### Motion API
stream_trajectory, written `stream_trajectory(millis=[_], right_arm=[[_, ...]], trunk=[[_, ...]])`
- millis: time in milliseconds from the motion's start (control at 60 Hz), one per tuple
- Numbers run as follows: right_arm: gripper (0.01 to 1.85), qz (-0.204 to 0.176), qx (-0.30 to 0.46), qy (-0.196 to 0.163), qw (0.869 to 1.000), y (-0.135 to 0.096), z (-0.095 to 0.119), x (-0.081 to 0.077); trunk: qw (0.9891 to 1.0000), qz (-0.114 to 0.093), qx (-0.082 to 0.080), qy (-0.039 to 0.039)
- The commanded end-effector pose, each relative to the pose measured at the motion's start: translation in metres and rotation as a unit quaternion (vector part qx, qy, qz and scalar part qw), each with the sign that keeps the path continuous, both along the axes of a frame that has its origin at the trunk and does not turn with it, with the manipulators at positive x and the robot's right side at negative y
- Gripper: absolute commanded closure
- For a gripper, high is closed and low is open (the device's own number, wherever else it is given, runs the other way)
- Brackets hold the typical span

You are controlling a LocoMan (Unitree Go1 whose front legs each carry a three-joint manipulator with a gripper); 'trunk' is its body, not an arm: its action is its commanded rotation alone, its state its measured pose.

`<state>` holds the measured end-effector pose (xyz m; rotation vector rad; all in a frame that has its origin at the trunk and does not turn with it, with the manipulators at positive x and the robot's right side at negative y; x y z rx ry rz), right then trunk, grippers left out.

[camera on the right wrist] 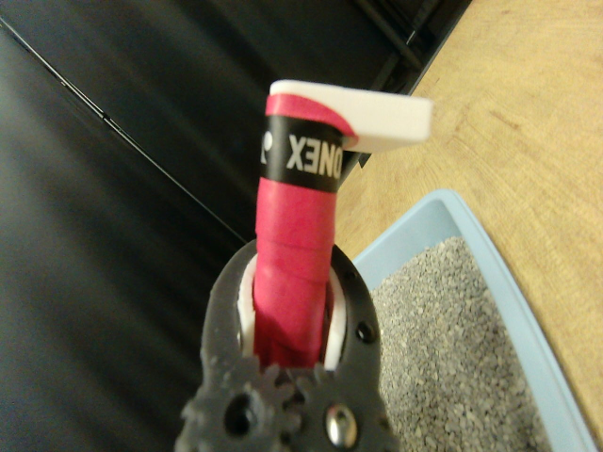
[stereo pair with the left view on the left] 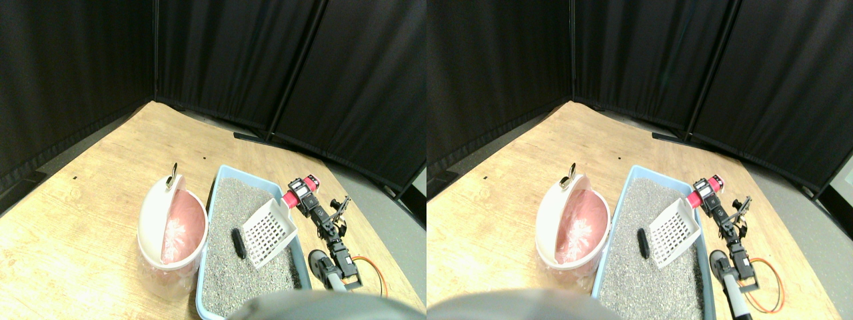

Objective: Scoop (unimanual)

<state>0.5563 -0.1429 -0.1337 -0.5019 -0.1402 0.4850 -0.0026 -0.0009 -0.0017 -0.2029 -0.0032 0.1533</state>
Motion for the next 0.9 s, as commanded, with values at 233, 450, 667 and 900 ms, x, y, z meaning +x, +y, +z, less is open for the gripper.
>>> stream_trajectory(millis=[233,450,667,900], right_arm=[[1.80,0.052,0.015,0.055,0.997,0.036,-0.040,-0.021],[1.80,0.088,0.028,0.081,0.992,0.055,-0.057,-0.036],[1.80,0.106,0.057,0.097,0.988,0.072,-0.065,-0.049],[1.80,0.073,0.069,0.112,0.989,0.071,-0.065,-0.051]], trunk=[[0.9994,0.018,-0.018,0.0230],[0.9986,0.026,-0.034,0.0318],[0.9977,0.034,-0.044,0.0393],[0.9979,0.034,-0.042,0.0364]])
